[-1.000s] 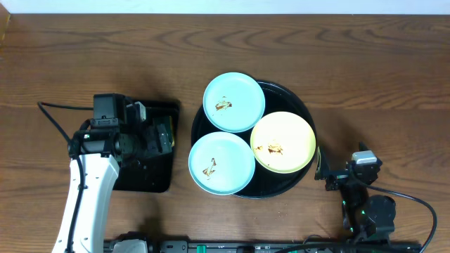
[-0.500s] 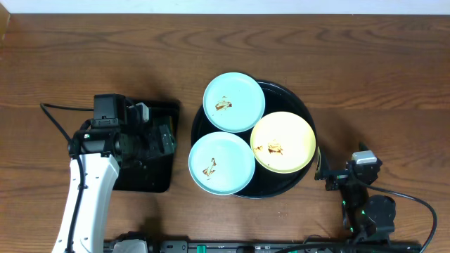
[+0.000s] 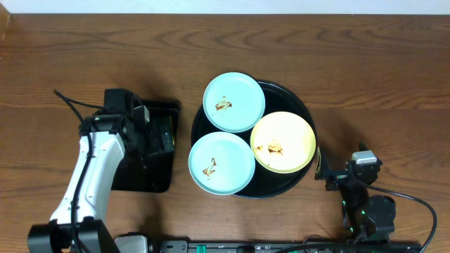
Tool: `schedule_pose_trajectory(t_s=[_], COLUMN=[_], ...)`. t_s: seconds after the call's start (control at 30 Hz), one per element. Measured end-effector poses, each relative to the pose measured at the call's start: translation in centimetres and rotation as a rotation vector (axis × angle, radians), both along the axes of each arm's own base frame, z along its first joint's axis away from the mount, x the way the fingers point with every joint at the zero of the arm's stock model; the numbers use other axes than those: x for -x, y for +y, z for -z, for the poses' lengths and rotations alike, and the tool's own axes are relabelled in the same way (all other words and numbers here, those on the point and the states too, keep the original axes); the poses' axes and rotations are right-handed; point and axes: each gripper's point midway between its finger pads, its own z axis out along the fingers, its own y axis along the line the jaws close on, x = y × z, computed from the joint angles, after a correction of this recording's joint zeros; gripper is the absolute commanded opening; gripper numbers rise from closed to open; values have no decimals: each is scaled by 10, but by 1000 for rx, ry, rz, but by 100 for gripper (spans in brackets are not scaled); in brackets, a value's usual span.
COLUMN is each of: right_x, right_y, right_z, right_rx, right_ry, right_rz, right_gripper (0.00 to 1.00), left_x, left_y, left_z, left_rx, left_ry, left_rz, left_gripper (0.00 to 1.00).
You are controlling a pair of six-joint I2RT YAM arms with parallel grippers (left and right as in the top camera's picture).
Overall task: Clean dirty plates on tray and stack at the side
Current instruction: 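Move the left gripper over the sponge in the black sink tray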
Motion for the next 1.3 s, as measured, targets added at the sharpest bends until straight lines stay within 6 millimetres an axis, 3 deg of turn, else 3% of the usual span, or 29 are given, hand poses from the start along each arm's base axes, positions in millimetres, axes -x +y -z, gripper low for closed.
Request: schedule_pose_trajectory(t_s=[0.1, 0.23, 0.33, 0.47, 0.63, 0.83, 1.1, 1.3], right_x=[0, 0, 0, 0, 0, 0, 0, 0], right_y=[0, 0, 0, 0, 0, 0, 0, 0], right_z=[0, 0, 0, 0, 0, 0, 0, 0], right_rx=[0, 0, 0, 0, 0, 0, 0, 0], right_ry=[0, 0, 0, 0, 0, 0, 0, 0], right_rz=[0, 0, 0, 0, 0, 0, 0, 0], right_gripper=[99, 99, 99, 99, 99, 99, 99, 99], left_x=[-4, -11, -21, -39, -54, -56, -75, -80], left_y=[1, 1, -2, -14, -28, -18, -11, -11], left_z=[4, 13, 23, 28, 25, 25, 22, 46], left_rx=[-2, -7, -13, -25, -54, -120, -160, -163], left_ry=[0, 0, -12, -68, -138, -143, -210, -136], left_rz=[5, 15, 39, 99, 165, 155, 136, 141], left_gripper=[99, 88, 86, 95, 95, 96, 95, 86])
